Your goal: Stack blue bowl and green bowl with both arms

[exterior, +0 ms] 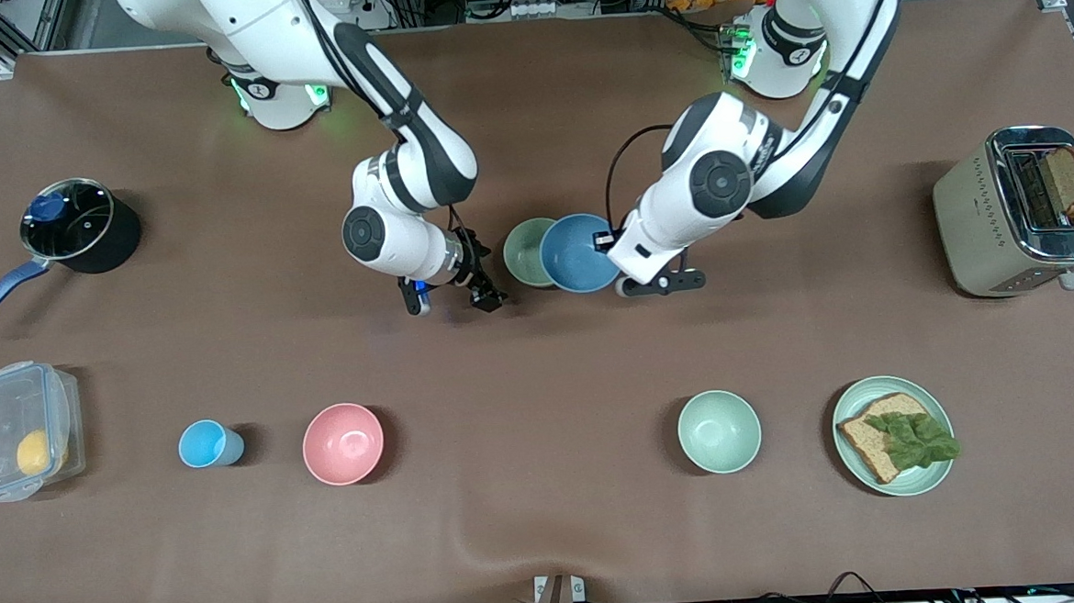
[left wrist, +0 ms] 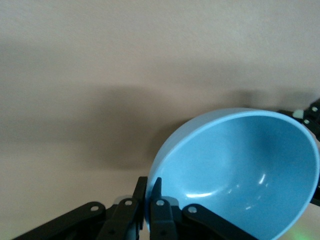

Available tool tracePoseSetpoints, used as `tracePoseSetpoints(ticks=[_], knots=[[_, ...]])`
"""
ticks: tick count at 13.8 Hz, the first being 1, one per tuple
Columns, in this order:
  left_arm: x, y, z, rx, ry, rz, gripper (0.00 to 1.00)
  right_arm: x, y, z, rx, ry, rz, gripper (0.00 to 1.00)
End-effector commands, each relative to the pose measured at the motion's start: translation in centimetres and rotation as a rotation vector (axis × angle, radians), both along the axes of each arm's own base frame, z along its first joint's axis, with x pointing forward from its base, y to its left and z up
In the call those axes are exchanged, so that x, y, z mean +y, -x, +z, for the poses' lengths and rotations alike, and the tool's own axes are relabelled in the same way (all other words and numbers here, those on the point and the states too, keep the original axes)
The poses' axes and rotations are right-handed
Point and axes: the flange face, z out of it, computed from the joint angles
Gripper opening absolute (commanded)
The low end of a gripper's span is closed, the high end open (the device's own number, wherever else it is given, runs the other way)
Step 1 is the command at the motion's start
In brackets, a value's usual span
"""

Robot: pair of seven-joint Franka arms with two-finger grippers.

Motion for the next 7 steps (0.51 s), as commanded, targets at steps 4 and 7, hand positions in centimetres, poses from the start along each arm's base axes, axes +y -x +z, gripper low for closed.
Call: tracePoseSetpoints(ticks=[4, 7], knots=[[-5.2, 0.5, -3.1, 0.009, -0.046, 0.0, 0.0, -0.9, 0.0, -0.6, 0.017, -0.077, -0.064, 1.0], [-6.7, 1.2, -4.4, 0.006, -0.042, -0.002, 0.0, -1.6, -0.4, -0.6, 0.022, -0.083, -0.08, 1.0]])
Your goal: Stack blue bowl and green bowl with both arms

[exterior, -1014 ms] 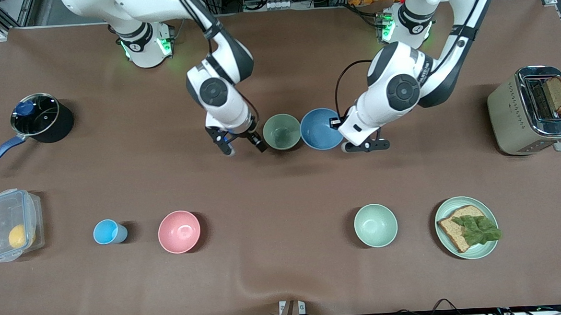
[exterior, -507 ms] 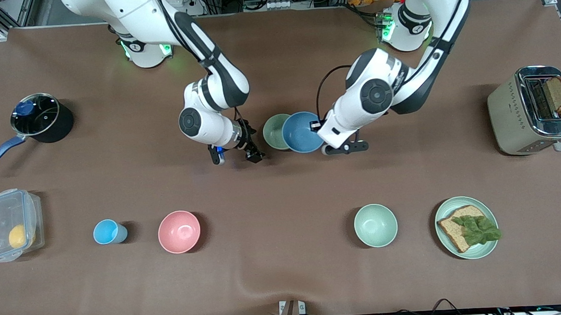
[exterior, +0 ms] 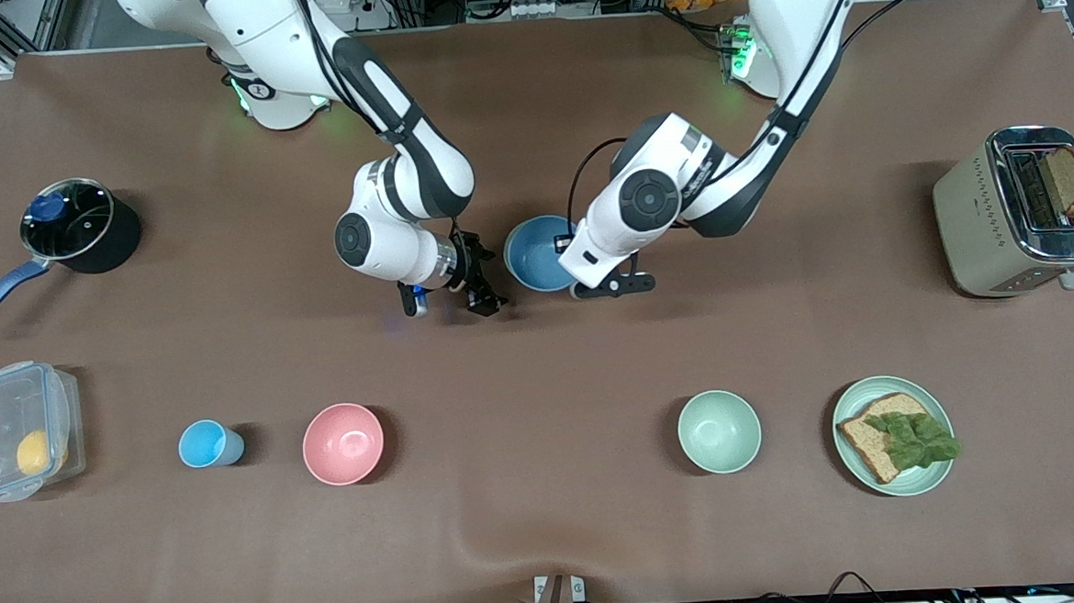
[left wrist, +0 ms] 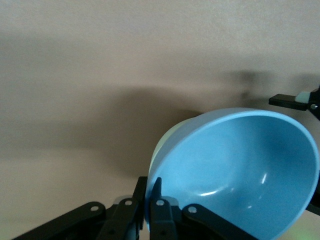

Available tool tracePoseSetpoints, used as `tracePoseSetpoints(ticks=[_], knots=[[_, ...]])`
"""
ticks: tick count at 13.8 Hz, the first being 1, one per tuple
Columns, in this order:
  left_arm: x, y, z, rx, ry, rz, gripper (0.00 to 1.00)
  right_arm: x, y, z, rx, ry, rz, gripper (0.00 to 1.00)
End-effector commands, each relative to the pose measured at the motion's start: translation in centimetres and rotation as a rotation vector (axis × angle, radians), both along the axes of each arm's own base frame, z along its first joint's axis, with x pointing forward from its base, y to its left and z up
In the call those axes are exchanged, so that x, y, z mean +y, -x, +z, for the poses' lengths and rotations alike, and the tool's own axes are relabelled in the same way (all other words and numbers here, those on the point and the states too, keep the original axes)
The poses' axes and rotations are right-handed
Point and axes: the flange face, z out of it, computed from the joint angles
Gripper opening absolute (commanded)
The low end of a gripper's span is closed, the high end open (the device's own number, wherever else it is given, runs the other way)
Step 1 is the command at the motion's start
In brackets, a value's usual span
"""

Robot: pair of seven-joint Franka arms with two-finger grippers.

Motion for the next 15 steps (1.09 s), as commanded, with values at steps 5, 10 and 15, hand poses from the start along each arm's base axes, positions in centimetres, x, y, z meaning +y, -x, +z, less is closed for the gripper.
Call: tracePoseSetpoints(ticks=[5, 10, 15], knots=[[-2.1, 0.5, -2.3, -0.01, -0.018, -0.01, 0.0, -0.4, 0.1, 0.0, 0.006, -0.036, -0.011, 1.0], [-2.8, 1.7, -4.6, 0.008, -0.048, -0.036, 0.0, 0.0, 0.4, 0.0, -0.012, -0.04, 0.03, 1.0], [-2.7, 1.7, -4.7, 0.015, -0.058, -0.015, 0.0, 0.0, 0.5, 0.1, -0.012, -0.045, 0.043, 1.0]])
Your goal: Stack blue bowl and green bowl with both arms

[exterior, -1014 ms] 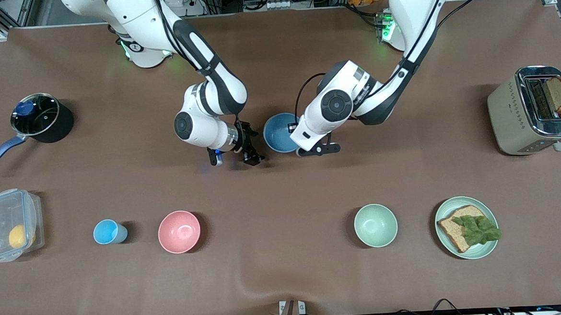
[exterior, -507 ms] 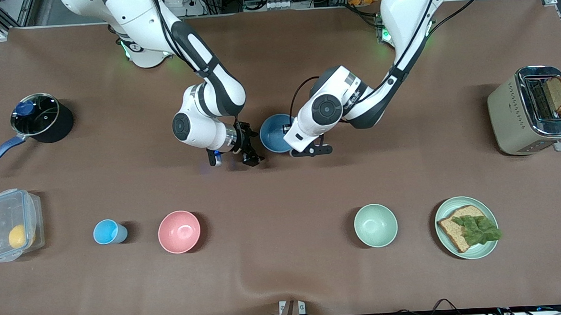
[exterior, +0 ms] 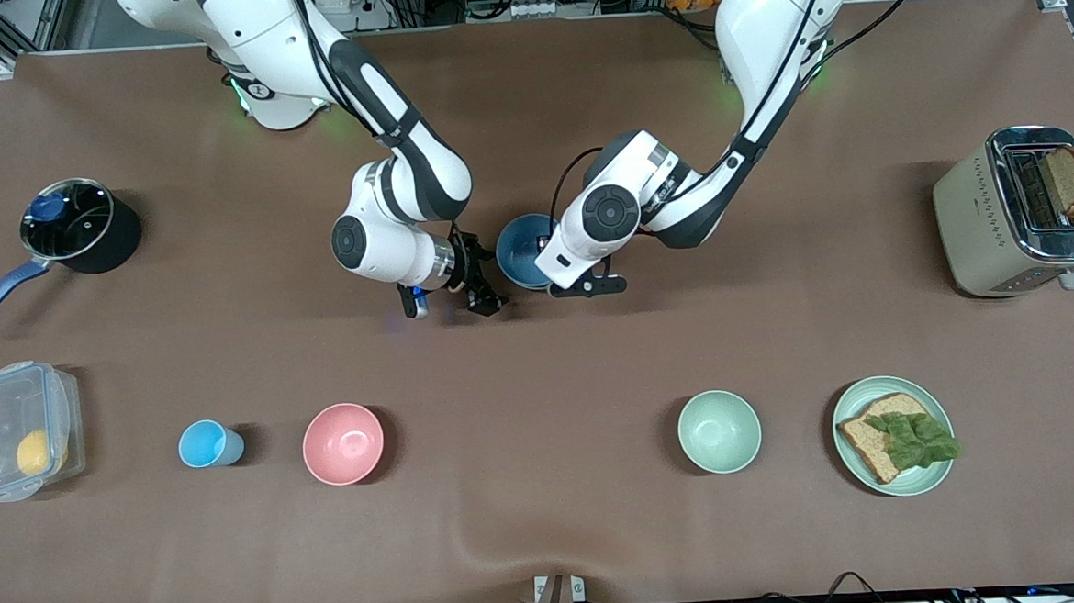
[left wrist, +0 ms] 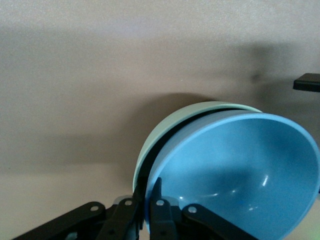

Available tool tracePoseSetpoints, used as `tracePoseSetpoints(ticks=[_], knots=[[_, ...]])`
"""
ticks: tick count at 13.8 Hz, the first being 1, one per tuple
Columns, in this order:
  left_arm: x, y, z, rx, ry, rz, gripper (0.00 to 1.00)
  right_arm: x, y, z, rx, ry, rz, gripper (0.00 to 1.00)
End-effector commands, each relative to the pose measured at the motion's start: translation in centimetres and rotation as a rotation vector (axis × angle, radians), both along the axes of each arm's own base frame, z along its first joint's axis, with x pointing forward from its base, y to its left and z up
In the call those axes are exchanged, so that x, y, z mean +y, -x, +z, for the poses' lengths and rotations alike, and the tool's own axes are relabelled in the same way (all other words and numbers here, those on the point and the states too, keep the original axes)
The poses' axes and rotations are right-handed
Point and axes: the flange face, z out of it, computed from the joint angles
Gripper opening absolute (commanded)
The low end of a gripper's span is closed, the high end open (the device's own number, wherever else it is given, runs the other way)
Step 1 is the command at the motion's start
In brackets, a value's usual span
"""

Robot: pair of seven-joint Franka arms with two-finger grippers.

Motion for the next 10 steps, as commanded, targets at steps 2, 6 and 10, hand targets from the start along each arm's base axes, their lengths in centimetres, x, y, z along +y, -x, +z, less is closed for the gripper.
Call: tracePoseSetpoints(ticks=[2, 6, 10], knots=[[-0.2, -0.4, 0.0, -0.023, -0.038, 0.047, 0.8, -0.2, 0.2, 0.2, -0.002, -0.021, 0.005, 1.0], [0.5, -1.4, 2.9, -0.087, -0.048, 0.036, 1.0, -1.9, -0.2, 0.3, 0.038, -0.042, 0.12, 1.0], [2.1, -3.0, 8.7, -0.136, -0.045, 0.067, 1.0, -7.7, -1.4, 0.4, 0.112, -0.045, 0.235, 1.0]])
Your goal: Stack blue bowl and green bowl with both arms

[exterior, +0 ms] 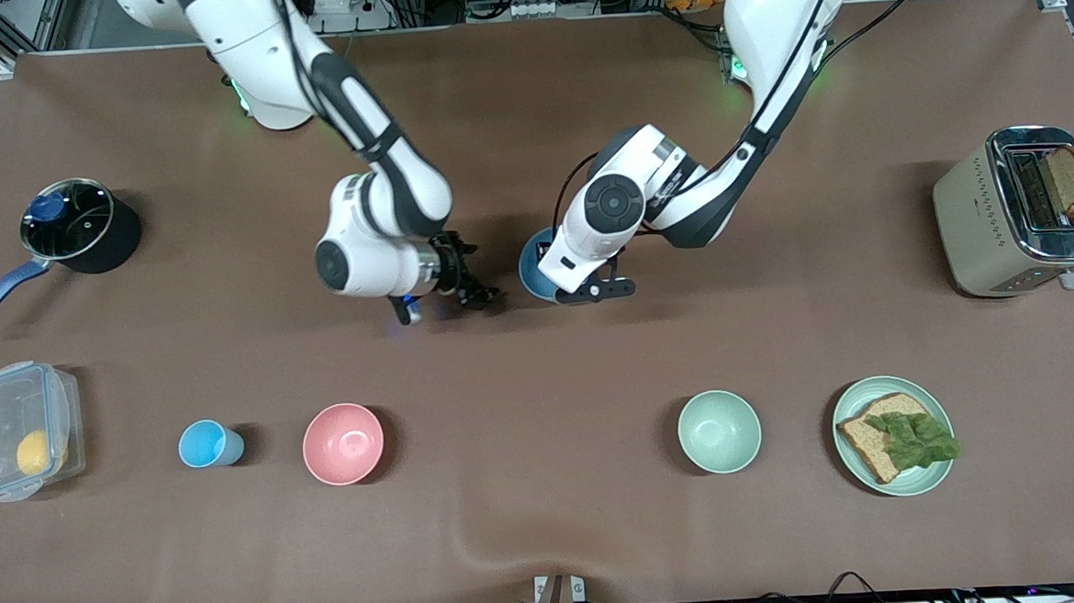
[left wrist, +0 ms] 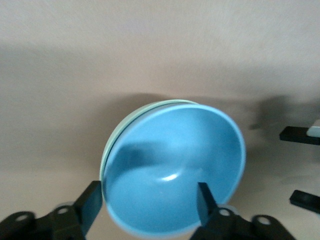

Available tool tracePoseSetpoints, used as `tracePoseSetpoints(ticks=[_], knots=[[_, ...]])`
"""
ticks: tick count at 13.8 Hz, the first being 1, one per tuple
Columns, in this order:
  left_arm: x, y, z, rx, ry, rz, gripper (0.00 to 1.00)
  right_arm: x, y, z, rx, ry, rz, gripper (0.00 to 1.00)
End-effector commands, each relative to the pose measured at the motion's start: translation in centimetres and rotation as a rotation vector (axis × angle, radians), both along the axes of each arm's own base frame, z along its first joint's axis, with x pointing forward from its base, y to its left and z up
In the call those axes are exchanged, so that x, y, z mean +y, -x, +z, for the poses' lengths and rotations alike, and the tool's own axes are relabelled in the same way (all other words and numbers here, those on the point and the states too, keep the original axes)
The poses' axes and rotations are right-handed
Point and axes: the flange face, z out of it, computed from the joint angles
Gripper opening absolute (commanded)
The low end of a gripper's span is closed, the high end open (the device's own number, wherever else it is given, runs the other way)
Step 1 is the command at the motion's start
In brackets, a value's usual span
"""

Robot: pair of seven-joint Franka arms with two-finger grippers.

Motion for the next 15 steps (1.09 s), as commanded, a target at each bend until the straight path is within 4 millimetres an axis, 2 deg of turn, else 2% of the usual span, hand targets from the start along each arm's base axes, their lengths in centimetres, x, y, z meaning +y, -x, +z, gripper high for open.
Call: tracePoseSetpoints(ticks=[1, 3, 5, 6, 10, 12, 13, 15], knots=[[1.5, -0.9, 4.5, -0.039, -0.028, 0.029, 1.0, -3.7, -0.4, 1.6, 0.033, 0.016, 0.063, 1.0], [1.7, -1.7, 6.0, -0.031, -0.036, 0.033, 1.0, -6.2, -1.0, 2.6, 0.064, 0.039, 0.104, 1.0], [3.4, -3.9, 8.2, -0.035, -0.035, 0.069, 1.0, -8.3, -1.4, 3.9, 0.076, 0.07, 0.143, 1.0], [4.7, -5.1, 9.4, -0.047, -0.035, 0.091, 1.0, -9.5, -1.7, 4.4, 0.085, 0.083, 0.169, 1.0], [11.2, -9.2, 12.5, -0.112, -0.052, 0.18, 1.0, -17.9, -3.0, 7.2, 0.087, 0.056, 0.29, 1.0], [14.1, -10.3, 14.1, -0.155, -0.098, 0.188, 1.0, -21.6, -3.9, 8.9, 0.089, 0.055, 0.326, 1.0], [15.5, -10.7, 15.3, -0.18, -0.114, 0.185, 1.0, -22.9, -4.4, 9.8, 0.082, 0.061, 0.358, 1.0], [18.6, -11.4, 18.6, -0.203, -0.127, 0.174, 1.0, -25.8, -5.4, 11.7, 0.066, 0.089, 0.395, 1.0]])
